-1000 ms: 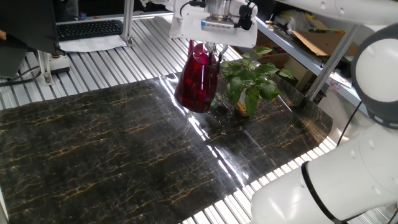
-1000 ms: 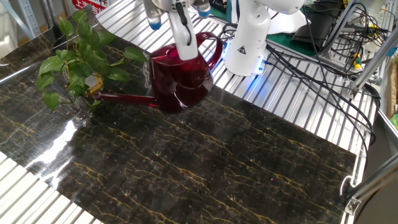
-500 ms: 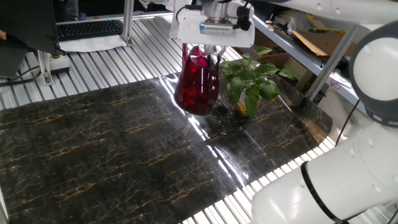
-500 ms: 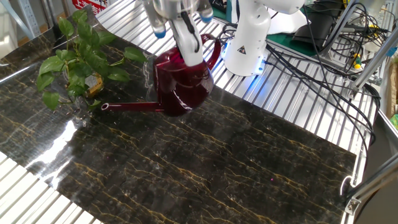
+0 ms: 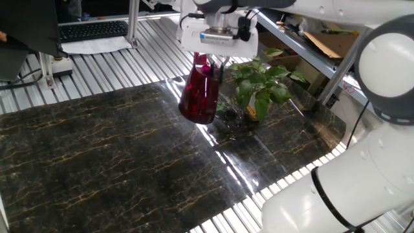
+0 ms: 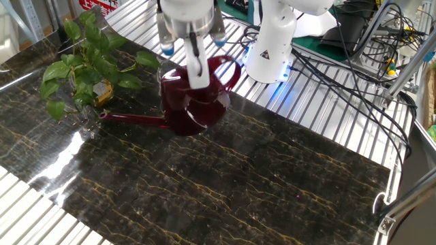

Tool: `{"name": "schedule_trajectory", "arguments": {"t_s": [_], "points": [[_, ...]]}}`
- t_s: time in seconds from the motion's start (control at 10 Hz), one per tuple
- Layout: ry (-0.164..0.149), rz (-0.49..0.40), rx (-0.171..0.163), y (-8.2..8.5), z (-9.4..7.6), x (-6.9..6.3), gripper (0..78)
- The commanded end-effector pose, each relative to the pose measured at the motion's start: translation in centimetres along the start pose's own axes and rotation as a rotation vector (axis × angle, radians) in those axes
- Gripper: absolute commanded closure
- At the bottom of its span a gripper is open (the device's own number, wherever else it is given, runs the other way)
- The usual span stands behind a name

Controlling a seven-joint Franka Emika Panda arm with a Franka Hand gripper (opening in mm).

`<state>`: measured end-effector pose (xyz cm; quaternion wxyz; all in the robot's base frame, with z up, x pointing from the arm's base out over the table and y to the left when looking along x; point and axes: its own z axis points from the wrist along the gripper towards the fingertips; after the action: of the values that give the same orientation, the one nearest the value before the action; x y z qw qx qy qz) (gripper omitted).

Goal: Water the plant

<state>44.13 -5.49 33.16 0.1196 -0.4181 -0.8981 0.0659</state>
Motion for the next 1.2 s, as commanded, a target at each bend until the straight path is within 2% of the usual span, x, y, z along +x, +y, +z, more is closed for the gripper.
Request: {"name": "schedule_trajectory", "arguments": {"t_s": [0.1, 0.5, 0.7, 0.9, 1.2], "points": [[-0.033, 0.495, -0.067, 3.8, 7.5, -3.1, 76.4], [-0.048, 0.445, -0.080, 4.7, 10.9, -4.1, 76.4], [-0.056, 0.444, -0.086, 4.8, 11.7, -4.4, 76.4], [-0.051, 0.447, -0.087, 4.7, 11.8, -4.6, 76.4], [-0.075, 0.457, -0.080, 4.6, 12.3, -5.5, 76.4]]}}
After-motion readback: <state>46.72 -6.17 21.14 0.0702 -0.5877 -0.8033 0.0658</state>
